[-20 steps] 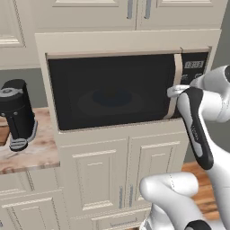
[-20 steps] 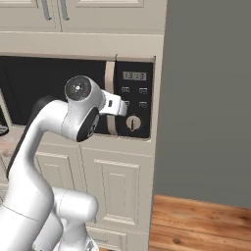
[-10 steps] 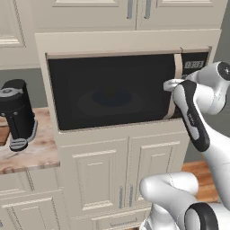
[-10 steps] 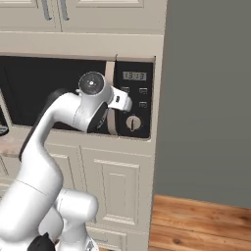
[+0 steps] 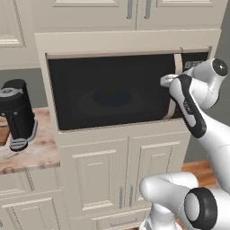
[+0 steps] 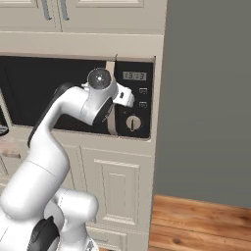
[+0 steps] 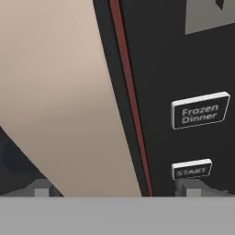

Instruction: Retrieve the reheated potato from the microwave, then place the potato, cheese, and condiment on the cutting board.

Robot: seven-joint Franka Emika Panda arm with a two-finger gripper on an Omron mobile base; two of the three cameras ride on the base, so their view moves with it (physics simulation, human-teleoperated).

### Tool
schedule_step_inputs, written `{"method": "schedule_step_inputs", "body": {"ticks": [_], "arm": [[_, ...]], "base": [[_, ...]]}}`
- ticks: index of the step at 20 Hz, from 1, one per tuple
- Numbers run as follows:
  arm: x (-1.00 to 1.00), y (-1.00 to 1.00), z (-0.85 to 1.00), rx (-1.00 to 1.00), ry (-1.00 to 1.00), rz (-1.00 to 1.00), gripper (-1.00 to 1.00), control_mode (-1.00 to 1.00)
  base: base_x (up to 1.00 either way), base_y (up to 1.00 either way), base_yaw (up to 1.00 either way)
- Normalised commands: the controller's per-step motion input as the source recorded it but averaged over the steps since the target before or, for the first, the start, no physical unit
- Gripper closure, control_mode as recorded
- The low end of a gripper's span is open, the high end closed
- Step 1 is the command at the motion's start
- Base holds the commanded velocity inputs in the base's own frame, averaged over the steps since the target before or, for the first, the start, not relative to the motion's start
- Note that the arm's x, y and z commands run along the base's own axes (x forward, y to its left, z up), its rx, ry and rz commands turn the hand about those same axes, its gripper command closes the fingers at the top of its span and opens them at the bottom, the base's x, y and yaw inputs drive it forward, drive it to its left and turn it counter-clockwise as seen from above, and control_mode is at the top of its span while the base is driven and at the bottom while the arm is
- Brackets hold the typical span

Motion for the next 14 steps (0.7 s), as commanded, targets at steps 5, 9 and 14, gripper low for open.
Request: {"method": "schedule_step_inputs", "body": {"ticks": [5, 9, 14], "arm": [[0.35, 0.00, 0.00, 0.00, 0.00, 0.00, -1.00, -1.00], [0.33, 0.04, 0.00, 0.00, 0.00, 0.00, 1.00, -1.00], [-0.10, 0.12, 0.02, 0.00, -0.03, 0.00, 1.00, -1.00]], "base": [[0.00, 0.00, 0.00], [0.00, 0.00, 0.00], [0.00, 0.00, 0.00]]}}
